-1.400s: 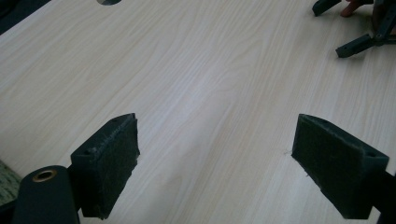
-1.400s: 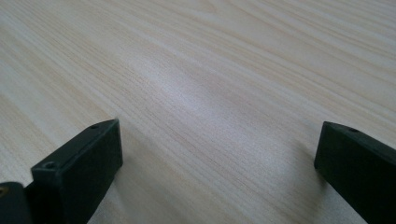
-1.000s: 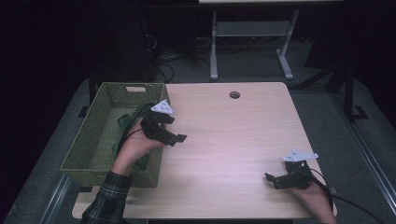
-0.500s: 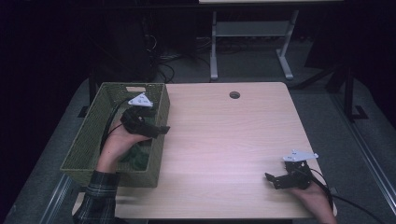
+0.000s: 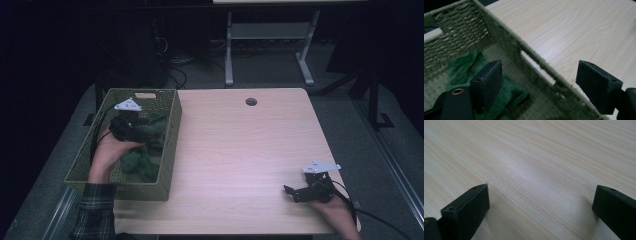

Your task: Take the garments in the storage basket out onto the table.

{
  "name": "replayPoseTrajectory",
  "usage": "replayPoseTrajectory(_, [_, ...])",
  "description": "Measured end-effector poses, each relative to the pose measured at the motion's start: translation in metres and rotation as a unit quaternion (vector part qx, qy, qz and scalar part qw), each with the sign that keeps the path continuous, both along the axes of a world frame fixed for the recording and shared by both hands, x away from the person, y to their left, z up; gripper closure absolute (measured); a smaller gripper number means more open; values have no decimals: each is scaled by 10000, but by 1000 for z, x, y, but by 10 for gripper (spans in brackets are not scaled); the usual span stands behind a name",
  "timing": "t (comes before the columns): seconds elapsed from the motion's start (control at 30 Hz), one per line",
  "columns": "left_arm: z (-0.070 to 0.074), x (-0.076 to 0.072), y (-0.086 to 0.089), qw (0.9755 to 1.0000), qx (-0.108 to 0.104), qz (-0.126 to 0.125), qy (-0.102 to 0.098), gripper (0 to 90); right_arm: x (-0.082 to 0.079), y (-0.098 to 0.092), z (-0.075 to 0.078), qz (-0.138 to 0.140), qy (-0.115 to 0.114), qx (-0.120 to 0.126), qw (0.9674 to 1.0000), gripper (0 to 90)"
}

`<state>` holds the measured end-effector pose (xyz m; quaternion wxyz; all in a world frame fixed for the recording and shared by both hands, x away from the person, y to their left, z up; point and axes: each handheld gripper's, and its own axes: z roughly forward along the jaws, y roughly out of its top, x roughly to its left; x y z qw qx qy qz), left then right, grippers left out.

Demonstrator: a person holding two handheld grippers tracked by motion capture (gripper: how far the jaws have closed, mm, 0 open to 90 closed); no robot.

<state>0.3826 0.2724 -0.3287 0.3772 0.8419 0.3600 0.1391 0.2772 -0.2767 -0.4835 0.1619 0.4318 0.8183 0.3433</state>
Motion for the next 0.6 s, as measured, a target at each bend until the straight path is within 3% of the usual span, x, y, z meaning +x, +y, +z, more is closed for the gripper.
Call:
replayPoseTrajectory(0.13, [-7, 4, 10, 9997, 192, 156, 68, 227, 0, 0, 0, 2, -1, -1, 10000, 7])
replayPoseTrajectory(0.6, [-25, 7, 44, 9976, 385, 510, 266, 370, 0, 0, 0, 1, 0, -1, 10000, 7])
